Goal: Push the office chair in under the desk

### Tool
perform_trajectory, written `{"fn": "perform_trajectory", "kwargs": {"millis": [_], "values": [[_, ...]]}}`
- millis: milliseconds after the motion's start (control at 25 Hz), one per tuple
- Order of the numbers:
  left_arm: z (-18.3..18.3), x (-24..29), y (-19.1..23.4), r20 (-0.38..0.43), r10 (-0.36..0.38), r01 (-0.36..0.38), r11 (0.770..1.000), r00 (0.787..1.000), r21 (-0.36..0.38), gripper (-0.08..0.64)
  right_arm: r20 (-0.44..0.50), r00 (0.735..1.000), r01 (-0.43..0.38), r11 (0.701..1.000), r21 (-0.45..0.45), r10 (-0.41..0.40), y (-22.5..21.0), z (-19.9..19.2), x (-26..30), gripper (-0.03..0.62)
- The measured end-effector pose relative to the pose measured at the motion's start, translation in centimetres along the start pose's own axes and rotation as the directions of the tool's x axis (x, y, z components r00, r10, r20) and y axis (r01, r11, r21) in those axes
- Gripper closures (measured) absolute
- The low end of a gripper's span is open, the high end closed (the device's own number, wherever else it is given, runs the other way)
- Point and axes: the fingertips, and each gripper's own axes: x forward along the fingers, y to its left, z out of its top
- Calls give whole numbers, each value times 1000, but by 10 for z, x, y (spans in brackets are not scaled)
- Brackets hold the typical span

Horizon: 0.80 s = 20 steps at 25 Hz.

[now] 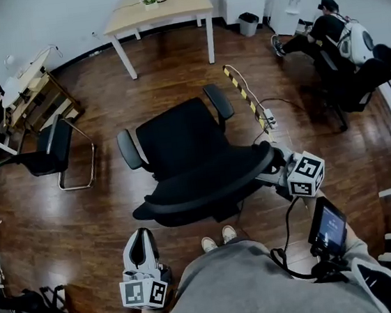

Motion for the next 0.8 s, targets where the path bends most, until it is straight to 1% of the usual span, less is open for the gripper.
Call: {"fn": "perform_trajectory", "kwargs": {"millis": [240,400,520,680,800], "values": [[0,3,12,-2,20,-20,1000,1000,8,535,9,1000,17,999,49,-17,14,0,4,276],[-1,11,27,12,11,-11,1000,1000,23,535,18,998,62,995,78,-64,31,-1,9,288],[1,16,53,19,11,-11,999,1000,31,535,28,994,106,989,100,-109,48,-4,23,299],[15,11,97,14,36,-36,998,999,55,535,25,989,145,982,118,-149,72,-3,52,307],[17,13,110,9,11,-12,997,1000,80,535,19,986,160,979,126,-164,76,-3,59,308]]}}
